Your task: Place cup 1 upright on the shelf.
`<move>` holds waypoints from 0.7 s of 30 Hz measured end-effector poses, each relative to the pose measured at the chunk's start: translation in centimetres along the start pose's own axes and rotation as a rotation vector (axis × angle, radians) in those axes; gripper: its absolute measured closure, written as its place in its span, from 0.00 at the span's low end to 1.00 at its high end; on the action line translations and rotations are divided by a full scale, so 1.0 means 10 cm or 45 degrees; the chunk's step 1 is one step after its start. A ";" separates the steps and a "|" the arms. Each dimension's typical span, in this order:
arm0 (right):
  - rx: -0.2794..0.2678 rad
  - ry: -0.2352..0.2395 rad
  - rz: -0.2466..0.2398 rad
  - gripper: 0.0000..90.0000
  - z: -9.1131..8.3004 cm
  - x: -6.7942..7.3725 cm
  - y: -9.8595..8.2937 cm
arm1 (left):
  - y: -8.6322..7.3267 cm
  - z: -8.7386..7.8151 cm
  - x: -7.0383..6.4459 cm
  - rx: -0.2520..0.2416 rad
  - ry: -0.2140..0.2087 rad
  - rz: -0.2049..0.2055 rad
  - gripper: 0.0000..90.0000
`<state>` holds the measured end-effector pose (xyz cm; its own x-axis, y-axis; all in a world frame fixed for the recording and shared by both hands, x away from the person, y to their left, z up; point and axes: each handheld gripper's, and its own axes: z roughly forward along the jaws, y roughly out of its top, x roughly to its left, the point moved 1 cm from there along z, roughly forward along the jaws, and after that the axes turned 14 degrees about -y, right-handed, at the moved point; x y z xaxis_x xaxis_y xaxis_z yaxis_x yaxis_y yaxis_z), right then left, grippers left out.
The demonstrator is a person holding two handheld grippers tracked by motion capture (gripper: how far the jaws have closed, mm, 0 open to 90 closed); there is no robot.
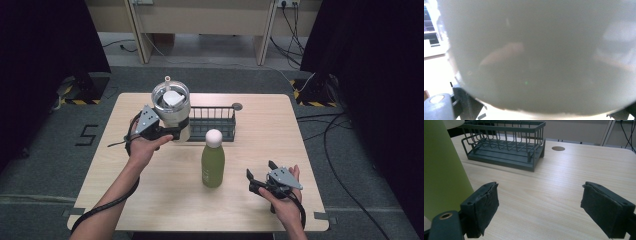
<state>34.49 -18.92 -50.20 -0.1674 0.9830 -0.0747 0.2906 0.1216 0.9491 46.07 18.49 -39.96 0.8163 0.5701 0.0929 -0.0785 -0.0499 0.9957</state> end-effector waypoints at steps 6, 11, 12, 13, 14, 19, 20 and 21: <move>0.003 0.002 0.004 0.16 0.00 0.00 0.00 | 0.04 0.04 0.02 -0.006 0.000 0.004 0.10; 0.007 0.003 0.008 0.16 0.00 0.01 -0.01 | 0.06 0.08 0.04 -0.013 -0.004 0.000 0.10; 0.005 0.002 0.005 0.16 0.01 0.00 -0.01 | 0.07 0.09 0.04 -0.009 -0.004 0.002 0.10; 0.005 0.002 0.005 0.16 0.01 0.00 -0.01 | 0.07 0.10 0.04 -0.012 -0.004 0.000 0.10; 0.007 0.003 0.010 0.16 0.00 0.01 -0.01 | 0.08 0.11 0.05 -0.009 -0.006 0.004 0.10; 0.007 0.001 0.001 0.16 0.01 0.00 -0.01 | 0.11 0.16 0.07 -0.015 -0.007 0.005 0.10; 0.007 0.001 0.001 0.16 0.01 0.00 -0.01 | 0.11 0.17 0.07 -0.015 -0.008 0.004 0.10; 0.008 0.001 0.002 0.16 0.01 0.00 -0.01 | 0.11 0.18 0.08 -0.013 -0.008 0.005 0.10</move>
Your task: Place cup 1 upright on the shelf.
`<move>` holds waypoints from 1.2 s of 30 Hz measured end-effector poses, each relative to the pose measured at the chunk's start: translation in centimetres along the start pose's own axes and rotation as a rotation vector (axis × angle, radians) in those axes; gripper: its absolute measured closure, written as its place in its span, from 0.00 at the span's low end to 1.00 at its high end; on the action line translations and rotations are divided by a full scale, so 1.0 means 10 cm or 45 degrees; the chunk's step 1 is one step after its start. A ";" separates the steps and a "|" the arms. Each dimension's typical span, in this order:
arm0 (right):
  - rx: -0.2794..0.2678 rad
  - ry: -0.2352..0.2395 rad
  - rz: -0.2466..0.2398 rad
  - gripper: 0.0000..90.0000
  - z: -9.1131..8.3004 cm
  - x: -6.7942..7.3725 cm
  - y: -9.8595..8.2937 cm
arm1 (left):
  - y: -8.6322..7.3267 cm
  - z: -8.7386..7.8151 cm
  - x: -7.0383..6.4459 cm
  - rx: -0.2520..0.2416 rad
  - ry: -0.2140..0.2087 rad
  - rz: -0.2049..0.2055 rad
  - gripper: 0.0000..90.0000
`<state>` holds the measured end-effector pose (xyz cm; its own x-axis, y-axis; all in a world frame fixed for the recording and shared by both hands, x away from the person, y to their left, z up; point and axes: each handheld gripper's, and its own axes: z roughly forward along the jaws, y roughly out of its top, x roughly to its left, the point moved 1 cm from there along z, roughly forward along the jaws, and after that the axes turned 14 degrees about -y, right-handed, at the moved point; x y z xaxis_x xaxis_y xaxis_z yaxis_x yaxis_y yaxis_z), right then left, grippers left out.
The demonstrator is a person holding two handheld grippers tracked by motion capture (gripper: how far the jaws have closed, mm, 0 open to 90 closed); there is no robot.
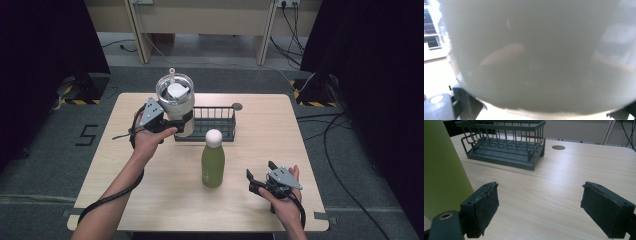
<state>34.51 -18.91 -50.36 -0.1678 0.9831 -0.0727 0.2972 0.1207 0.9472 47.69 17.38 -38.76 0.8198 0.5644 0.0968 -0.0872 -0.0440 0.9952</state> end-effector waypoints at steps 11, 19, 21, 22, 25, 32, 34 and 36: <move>-0.003 -0.001 0.005 0.16 0.00 0.00 0.00 | -0.02 0.12 0.07 0.000 0.012 -0.020 0.10; -0.010 -0.002 0.004 0.16 0.00 0.00 0.01 | -0.01 0.21 0.10 -0.010 0.025 -0.026 0.10; -0.009 0.001 0.004 0.16 0.00 0.01 0.01 | 0.00 0.23 0.11 -0.001 0.028 -0.014 0.10; -0.007 0.001 0.005 0.16 0.00 0.01 0.01 | 0.00 0.24 0.11 -0.005 0.031 -0.016 0.10; -0.006 0.000 0.007 0.16 0.00 0.00 0.00 | 0.02 0.27 0.13 -0.011 0.038 -0.013 0.10; -0.004 0.003 0.003 0.16 0.01 0.00 -0.01 | 0.03 0.34 0.16 -0.007 0.058 -0.010 0.10; -0.003 0.003 0.000 0.16 0.01 0.00 -0.01 | 0.03 0.36 0.18 -0.008 0.065 -0.013 0.10; -0.003 0.002 0.004 0.16 0.01 0.00 -0.01 | 0.03 0.38 0.19 -0.007 0.070 -0.015 0.10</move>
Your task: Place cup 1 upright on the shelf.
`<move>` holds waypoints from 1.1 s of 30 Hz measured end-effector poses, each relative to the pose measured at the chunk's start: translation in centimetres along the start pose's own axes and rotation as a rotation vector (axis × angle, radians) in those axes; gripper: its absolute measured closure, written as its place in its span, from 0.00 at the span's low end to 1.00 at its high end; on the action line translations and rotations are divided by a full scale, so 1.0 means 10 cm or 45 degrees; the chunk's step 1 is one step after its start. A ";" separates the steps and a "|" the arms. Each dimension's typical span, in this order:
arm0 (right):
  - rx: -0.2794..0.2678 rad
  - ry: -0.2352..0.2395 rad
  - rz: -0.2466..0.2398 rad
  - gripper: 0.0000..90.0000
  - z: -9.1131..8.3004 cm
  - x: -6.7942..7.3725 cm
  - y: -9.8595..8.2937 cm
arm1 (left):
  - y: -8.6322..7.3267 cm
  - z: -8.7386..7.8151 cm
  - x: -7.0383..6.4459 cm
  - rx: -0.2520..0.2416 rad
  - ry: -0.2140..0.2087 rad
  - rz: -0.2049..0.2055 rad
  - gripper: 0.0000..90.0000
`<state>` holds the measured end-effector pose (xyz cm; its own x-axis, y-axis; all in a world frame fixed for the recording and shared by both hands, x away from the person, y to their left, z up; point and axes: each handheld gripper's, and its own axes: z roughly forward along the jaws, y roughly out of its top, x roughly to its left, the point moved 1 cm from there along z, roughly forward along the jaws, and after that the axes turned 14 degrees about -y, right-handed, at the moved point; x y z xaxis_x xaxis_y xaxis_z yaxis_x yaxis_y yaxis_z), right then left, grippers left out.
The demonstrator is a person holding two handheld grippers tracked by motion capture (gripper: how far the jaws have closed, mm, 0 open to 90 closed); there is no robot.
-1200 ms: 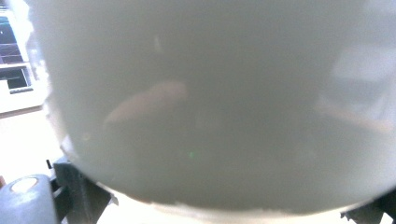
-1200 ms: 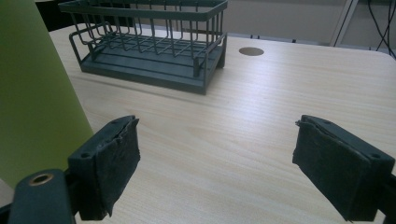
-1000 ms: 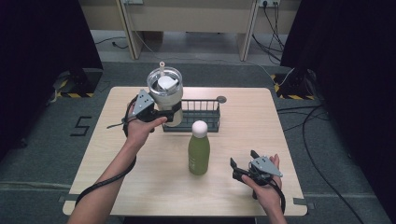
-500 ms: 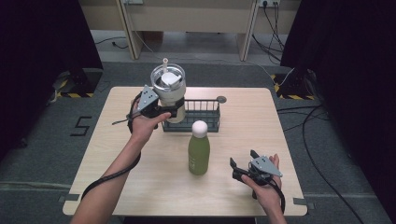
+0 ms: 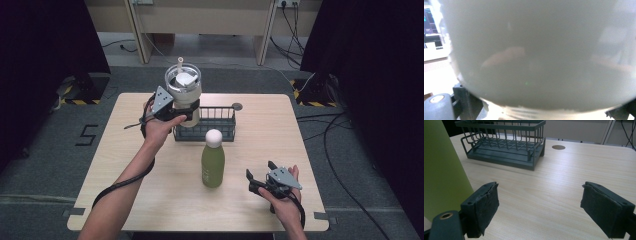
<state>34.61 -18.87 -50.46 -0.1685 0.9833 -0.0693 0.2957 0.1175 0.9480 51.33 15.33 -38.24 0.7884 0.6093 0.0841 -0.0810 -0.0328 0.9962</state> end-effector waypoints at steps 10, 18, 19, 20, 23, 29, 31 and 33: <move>0.002 -0.001 -0.006 0.16 0.00 -0.01 0.00 | -0.01 0.09 0.04 0.001 0.028 0.005 0.10; 0.005 -0.001 0.000 0.16 0.00 -0.01 -0.01 | -0.02 0.14 0.09 0.001 0.057 0.007 0.10; 0.004 -0.001 -0.001 0.16 0.01 -0.01 -0.01 | -0.02 0.15 0.10 0.001 0.063 0.009 0.10; 0.005 0.000 -0.001 0.16 0.01 -0.01 -0.01 | -0.02 0.15 0.10 -0.007 0.067 0.004 0.10; 0.005 0.001 -0.004 0.16 0.01 -0.01 -0.02 | -0.02 0.17 0.11 -0.022 0.080 -0.006 0.10; 0.005 0.004 -0.006 0.16 0.01 0.00 -0.02 | -0.03 0.21 0.12 -0.032 0.100 -0.004 0.10; 0.005 0.003 -0.006 0.16 0.01 -0.01 -0.02 | -0.03 0.22 0.12 -0.038 0.116 -0.004 0.10; 0.006 0.004 -0.005 0.16 0.01 -0.01 -0.02 | -0.04 0.23 0.13 -0.034 0.133 -0.002 0.10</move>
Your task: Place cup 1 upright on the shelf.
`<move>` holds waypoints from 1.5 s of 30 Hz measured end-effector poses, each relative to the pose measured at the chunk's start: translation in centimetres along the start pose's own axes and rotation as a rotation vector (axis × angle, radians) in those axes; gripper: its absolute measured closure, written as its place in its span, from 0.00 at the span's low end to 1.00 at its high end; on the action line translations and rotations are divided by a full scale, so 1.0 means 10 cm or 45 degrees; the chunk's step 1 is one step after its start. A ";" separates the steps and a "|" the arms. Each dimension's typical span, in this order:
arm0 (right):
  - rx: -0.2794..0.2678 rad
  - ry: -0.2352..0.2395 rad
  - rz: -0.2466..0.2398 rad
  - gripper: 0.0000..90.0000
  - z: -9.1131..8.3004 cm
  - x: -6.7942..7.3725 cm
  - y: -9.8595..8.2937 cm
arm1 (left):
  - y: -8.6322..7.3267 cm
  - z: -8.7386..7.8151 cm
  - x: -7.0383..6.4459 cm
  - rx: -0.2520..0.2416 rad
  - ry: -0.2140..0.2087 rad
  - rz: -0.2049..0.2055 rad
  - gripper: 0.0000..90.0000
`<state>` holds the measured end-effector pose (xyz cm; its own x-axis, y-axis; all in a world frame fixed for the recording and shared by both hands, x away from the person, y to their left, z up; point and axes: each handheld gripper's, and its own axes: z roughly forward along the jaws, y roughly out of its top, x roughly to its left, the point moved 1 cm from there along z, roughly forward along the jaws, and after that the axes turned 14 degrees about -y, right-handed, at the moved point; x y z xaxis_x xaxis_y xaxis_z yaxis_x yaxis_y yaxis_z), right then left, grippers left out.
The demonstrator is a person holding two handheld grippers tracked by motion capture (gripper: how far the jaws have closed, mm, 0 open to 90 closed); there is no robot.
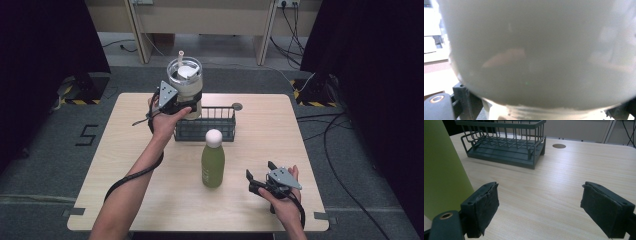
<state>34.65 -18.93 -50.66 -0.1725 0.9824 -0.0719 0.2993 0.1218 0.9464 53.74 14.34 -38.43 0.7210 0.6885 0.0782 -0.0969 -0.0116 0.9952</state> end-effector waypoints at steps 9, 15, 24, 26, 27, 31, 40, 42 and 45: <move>0.004 0.004 0.000 0.16 0.00 0.00 -0.01 | -0.04 0.05 0.00 0.010 0.053 0.015 0.10; 0.004 0.006 -0.002 0.16 0.00 0.00 -0.01 | -0.07 0.08 -0.02 0.009 0.065 -0.001 0.10; 0.006 0.005 -0.001 0.16 0.00 0.00 -0.01 | -0.17 0.08 0.00 0.028 0.075 -0.018 0.10; 0.006 0.004 -0.004 0.16 0.00 0.00 -0.01 | -0.19 0.09 0.00 0.034 0.074 -0.020 0.10; 0.007 0.006 -0.004 0.16 0.00 0.00 -0.02 | -0.19 0.09 0.01 0.035 0.073 -0.018 0.10; 0.006 0.008 -0.008 0.16 0.01 0.01 -0.02 | -0.22 0.09 0.02 0.041 0.080 -0.024 0.10; 0.008 0.008 -0.008 0.16 0.01 0.01 -0.02 | -0.30 0.10 0.02 0.061 0.074 -0.036 0.10; 0.005 0.006 -0.013 0.16 0.01 0.00 -0.02 | -0.32 0.11 0.01 0.063 0.076 -0.046 0.10; 0.008 0.005 -0.013 0.16 0.01 0.00 -0.02 | -0.35 0.12 0.01 0.074 0.076 -0.047 0.10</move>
<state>34.63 -18.91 -50.91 -0.1793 0.9806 -0.0799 0.3035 0.1324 0.9436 54.98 13.65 -41.85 0.6812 0.7310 0.0397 -0.0297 -0.0266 0.9992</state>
